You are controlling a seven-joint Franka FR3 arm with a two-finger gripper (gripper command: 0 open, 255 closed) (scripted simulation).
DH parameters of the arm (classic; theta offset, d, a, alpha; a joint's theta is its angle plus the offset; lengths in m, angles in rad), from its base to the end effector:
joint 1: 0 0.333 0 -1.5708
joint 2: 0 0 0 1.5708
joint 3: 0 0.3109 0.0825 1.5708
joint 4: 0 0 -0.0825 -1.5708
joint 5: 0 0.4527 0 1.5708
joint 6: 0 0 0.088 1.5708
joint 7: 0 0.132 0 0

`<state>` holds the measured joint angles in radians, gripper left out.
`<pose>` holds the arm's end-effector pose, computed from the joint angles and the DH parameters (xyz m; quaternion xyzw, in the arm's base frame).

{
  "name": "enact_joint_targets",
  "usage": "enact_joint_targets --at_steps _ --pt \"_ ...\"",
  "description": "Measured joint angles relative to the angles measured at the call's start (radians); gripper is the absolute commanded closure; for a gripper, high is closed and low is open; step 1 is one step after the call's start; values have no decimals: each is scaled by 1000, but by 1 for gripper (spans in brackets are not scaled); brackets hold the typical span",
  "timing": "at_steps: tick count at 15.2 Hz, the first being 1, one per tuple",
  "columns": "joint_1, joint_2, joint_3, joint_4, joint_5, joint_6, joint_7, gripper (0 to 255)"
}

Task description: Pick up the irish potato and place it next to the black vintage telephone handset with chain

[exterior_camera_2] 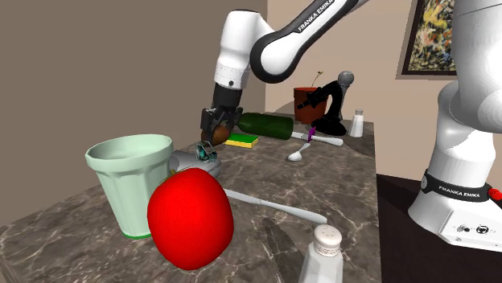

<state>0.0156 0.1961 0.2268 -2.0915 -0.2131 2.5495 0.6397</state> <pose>0.6374 0.1568 0.2852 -0.9823 0.1217 -0.1421 0.0126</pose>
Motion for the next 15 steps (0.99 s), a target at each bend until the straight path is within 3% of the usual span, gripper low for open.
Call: enact_joint_targets --at_steps 15 --pt "-10 -95 15 88 67 -178 -59 255"
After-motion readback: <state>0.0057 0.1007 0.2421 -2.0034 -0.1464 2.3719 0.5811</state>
